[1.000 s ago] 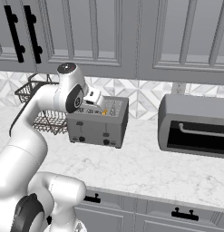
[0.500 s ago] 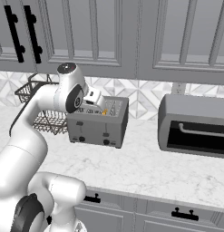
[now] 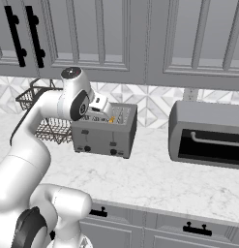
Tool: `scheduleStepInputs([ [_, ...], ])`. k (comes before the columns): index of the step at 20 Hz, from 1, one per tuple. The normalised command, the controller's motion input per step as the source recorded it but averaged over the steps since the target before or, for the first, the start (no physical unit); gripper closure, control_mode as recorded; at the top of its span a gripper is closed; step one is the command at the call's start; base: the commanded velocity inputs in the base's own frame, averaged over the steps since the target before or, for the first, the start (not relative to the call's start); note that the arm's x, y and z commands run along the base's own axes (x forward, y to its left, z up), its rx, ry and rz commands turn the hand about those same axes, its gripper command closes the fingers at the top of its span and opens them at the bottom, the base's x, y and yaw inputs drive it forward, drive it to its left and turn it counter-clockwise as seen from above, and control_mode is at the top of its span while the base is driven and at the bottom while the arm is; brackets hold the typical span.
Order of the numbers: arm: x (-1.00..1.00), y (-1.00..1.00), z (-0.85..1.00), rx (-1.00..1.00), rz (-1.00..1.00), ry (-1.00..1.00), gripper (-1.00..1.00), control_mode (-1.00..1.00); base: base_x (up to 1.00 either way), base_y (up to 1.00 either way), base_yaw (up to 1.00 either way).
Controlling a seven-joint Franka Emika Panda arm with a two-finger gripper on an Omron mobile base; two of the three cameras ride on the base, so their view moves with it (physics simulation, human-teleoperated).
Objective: Start the toaster. Once the lever pops up, take the bread to the plate on the dining counter.
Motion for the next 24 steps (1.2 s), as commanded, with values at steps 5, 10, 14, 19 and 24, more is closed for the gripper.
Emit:
scheduleStepInputs([
  [5,0.00,0.00,0.00,0.00,0.00,0.00,-1.00,-1.00,0.00,0.00,0.00],
  [10,0.00,0.00,0.00,0.00,0.00,0.00,-1.00,-1.00,0.00,0.00,0.00],
  [14,0.00,0.00,0.00,0.00,0.00,0.00,-1.00,-1.00,0.00,0.00,0.00],
  [19,0.00,0.00,0.00,0.00,0.00,0.00,-1.00,-1.00,0.00,0.00,0.00],
  [24,0.00,0.00,0.00,0.00,0.00,0.00,-1.00,-1.00,0.00,0.00,0.00],
])
